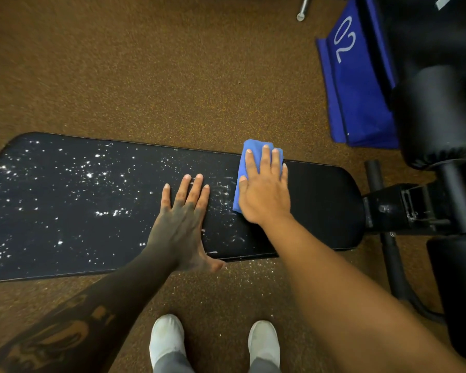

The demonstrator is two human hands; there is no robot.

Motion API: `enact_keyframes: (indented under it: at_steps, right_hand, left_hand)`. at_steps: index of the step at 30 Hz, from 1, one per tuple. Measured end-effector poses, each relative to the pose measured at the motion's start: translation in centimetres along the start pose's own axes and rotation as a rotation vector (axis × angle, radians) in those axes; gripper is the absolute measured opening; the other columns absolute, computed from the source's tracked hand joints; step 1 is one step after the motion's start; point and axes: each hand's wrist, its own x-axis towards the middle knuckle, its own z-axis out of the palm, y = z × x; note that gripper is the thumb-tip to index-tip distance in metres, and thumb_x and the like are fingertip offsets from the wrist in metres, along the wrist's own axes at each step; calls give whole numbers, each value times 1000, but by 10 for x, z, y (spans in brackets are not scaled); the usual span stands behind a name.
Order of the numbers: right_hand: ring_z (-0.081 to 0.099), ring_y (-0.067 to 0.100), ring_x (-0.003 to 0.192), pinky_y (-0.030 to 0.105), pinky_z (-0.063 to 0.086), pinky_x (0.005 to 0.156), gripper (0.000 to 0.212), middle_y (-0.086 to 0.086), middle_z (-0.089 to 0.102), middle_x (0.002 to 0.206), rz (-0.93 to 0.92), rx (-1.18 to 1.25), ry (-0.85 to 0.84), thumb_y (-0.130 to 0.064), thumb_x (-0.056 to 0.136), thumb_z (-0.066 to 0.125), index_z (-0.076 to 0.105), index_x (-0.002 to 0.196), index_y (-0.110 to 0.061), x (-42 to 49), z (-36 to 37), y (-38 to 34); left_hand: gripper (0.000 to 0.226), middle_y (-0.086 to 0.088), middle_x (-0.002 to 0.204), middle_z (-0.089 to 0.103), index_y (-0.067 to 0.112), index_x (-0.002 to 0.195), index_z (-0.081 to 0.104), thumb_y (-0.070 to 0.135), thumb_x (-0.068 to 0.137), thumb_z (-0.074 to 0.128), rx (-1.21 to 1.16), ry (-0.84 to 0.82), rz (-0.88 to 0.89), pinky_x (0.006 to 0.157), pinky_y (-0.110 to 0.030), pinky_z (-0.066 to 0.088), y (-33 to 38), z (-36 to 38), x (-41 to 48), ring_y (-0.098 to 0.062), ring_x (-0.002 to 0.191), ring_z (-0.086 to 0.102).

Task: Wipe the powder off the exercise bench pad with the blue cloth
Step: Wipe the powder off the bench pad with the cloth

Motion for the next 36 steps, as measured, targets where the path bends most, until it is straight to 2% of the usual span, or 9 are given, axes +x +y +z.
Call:
enact_keyframes:
  at_steps: [2, 6, 7, 11, 17, 21, 25, 32, 36]
  right_hand:
    - [-8, 34, 151, 54, 3, 121, 62, 14, -3, 165, -6, 31, 20, -38, 102, 26, 4, 157, -20, -4, 3, -18]
    - [-5, 27, 152, 51, 6, 121, 60, 7, 1, 166, -429, -58, -32, -37, 103, 25, 7, 158, -21, -5, -5, -2]
    - [-4, 27, 152, 50, 6, 122, 59, 6, 1, 166, -453, -66, -41, -37, 103, 25, 8, 158, -23, 0, -7, 6]
    - [-3, 32, 151, 50, 5, 122, 60, 12, 3, 165, -126, 7, -3, -36, 103, 26, 6, 157, -20, 9, -3, -3]
    - [-3, 30, 151, 52, 4, 121, 62, 10, 4, 165, -392, -44, -25, -44, 101, 26, 8, 157, -24, -10, -7, -10]
    - [-5, 36, 151, 55, 0, 120, 62, 13, -2, 165, -263, -50, 82, -46, 100, 22, 7, 157, -26, 10, -19, -13]
    - [0, 33, 151, 53, 6, 120, 57, 10, 6, 165, -186, 28, -60, -39, 103, 25, 13, 156, -24, 22, -9, -30]
    - [-4, 29, 152, 49, 7, 122, 59, 8, 1, 165, -180, 79, 2, -39, 102, 25, 12, 157, -23, -38, 7, -36]
    - [-7, 28, 151, 48, 5, 122, 57, 9, -3, 165, -65, 98, 7, -35, 103, 25, 8, 157, -24, -13, 5, -36]
  left_hand:
    - [163, -13, 163, -30, 7, 156, -17, 110, 38, 30, 6, 0, -5, 123, -61, -6, 0, 1, 0, -32, 150, -30]
    - [163, -12, 163, -31, 8, 155, -19, 109, 38, 32, 6, 3, 2, 123, -60, -7, 0, -1, 0, -31, 150, -30]
    - [163, -12, 164, -30, 8, 155, -18, 109, 38, 33, 0, 6, 6, 123, -60, -6, -1, -2, -1, -31, 150, -29]
    - [163, -12, 164, -30, 7, 155, -19, 109, 39, 34, 10, 0, 24, 124, -59, -7, -4, -1, -2, -31, 150, -29]
    - [161, -13, 165, -26, 7, 157, -13, 108, 40, 33, -13, 11, 28, 123, -60, -6, -5, 0, -2, -31, 151, -27]
    - [161, -12, 165, -27, 8, 156, -15, 109, 41, 33, -6, 20, 29, 123, -61, -7, -6, 1, -3, -31, 151, -28]
    - [161, -14, 165, -25, 8, 156, -13, 110, 40, 31, 13, 18, 16, 122, -62, -8, -10, 2, -6, -33, 151, -25]
    - [156, -15, 164, -27, 8, 156, -14, 107, 44, 32, 25, 6, 19, 121, -63, -8, -20, 4, -10, -34, 151, -26]
    - [157, -15, 165, -25, 8, 157, -13, 106, 43, 35, 7, -4, 23, 121, -65, -6, -20, 4, -10, -35, 152, -25]
